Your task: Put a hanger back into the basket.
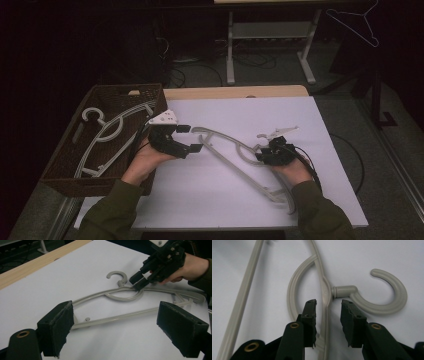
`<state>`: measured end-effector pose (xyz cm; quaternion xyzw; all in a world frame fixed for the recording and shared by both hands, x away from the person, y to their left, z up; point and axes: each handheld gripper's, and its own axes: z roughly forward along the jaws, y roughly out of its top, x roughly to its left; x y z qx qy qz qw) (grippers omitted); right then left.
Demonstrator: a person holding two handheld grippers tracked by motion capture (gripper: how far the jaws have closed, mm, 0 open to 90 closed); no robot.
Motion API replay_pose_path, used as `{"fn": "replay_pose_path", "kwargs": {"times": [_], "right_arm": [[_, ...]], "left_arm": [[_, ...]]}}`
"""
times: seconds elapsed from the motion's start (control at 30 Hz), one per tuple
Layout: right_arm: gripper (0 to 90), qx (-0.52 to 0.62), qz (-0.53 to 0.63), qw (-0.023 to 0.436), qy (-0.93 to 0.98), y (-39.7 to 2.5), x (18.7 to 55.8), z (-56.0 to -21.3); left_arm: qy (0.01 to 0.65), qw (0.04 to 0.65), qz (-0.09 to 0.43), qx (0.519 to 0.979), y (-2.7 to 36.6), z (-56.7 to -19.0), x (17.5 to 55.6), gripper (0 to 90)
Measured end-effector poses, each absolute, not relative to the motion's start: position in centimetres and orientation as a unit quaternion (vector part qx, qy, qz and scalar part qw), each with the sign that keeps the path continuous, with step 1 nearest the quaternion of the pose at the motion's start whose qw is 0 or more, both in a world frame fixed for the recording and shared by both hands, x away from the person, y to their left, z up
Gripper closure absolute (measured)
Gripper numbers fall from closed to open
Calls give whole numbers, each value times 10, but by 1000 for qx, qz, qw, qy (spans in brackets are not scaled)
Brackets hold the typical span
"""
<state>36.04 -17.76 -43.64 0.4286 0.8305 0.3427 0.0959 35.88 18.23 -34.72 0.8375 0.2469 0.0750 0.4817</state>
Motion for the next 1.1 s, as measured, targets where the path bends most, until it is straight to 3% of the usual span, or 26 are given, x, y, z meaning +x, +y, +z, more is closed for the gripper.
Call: {"fn": "replay_pose_path", "kwargs": {"times": [0.1, 0.27, 0.4, 0.73, 1.1], "right_arm": [[655, 426, 330, 98, 836, -172, 364, -440], [800, 412, 317, 119, 846, -166, 362, -444], [827, 398, 321, 124, 850, -166, 361, -444], [831, 365, 337, 120, 860, -165, 355, -433], [831, 340, 346, 125, 865, -159, 348, -422]], "left_arm": [[246, 481, 75, 838, 182, -348, 359, 136], [247, 478, 74, 839, 180, -349, 359, 136], [246, 477, 73, 841, 178, -350, 358, 136], [242, 471, 75, 845, 173, -353, 358, 143], [212, 389, 125, 888, 141, -379, 372, 197]]}}
